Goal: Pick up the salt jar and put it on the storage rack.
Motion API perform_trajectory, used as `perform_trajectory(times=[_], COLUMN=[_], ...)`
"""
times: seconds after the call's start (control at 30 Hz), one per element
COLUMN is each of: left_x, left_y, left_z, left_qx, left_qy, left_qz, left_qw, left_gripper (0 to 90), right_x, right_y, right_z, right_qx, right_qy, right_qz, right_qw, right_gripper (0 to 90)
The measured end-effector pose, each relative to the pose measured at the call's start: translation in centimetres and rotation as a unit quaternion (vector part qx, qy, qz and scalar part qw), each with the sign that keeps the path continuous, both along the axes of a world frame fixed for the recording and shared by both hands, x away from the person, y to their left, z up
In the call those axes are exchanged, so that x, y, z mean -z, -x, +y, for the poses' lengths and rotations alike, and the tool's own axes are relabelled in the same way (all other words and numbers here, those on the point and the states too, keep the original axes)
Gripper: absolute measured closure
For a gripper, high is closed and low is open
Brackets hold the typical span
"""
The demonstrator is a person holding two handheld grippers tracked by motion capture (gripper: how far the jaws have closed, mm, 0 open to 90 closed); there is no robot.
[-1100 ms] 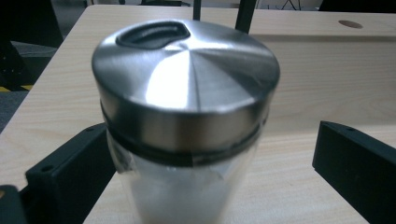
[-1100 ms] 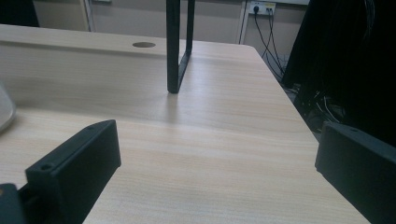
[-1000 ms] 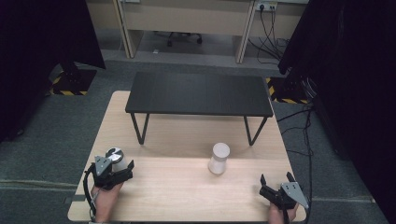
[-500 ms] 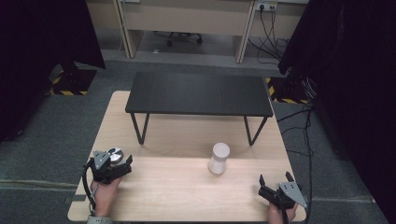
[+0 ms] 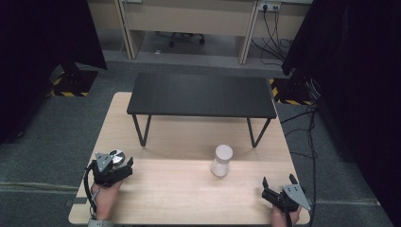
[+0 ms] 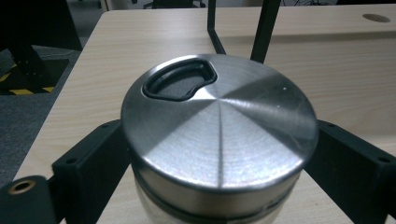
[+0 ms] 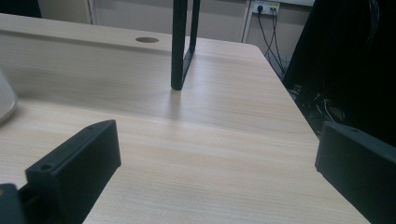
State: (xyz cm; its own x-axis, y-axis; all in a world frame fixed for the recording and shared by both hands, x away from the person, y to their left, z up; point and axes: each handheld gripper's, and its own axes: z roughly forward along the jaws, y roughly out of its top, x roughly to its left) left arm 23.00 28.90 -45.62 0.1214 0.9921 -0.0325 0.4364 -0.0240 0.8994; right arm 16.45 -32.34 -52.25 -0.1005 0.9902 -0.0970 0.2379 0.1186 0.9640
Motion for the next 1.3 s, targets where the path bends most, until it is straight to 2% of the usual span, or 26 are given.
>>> perform_trajectory(times=[0.13,0.3,0.43,0.5,0.77,0.9,1.1,1.3], left_x=[-0.01,0.05,0.02,0.15,0.33,0.53,0.02,-0.44], left_y=[0.04,0.15,0.02,0.14,0.23,0.32,0.32,0.60], left_z=[-0.22,-0.53,-0.48,-0.28,-0.30,0.03,-0.28,-0.58], left_qx=[-0.004,-0.010,-0.009,-0.007,-0.005,0.006,0.005,0.006], left_qy=[-0.009,-0.019,-0.020,-0.017,-0.018,-0.021,-0.025,-0.022], left_qz=[0.005,0.003,0.008,0.005,0.000,-0.006,0.004,0.003], left_qw=[0.9999,0.9998,0.9997,0.9998,0.9998,0.9997,0.9997,0.9997], left_gripper=[12.7,21.0,25.1,31.0,31.3,31.5,31.6,31.6], right_x=[0.00,0.00,-0.01,-0.02,-0.04,-0.06,-0.05,-0.05], right_y=[0.00,-0.01,-0.01,-0.02,-0.05,-0.06,-0.06,-0.06], right_z=[-0.02,0.00,0.02,0.03,0.04,0.05,0.03,0.02], right_qx=[0.000,0.000,0.001,0.001,0.001,0.001,0.001,0.000], right_qy=[0.000,0.000,0.000,0.000,0.001,0.001,0.000,0.000], right_qz=[0.000,0.000,0.000,0.001,0.002,0.002,0.002,0.002], right_qw=[1.0000,1.0000,1.0000,1.0000,1.0000,1.0000,1.0000,1.0000], right_gripper=[0.3,0.3,0.3,0.3,0.3,0.3,0.3,0.2])
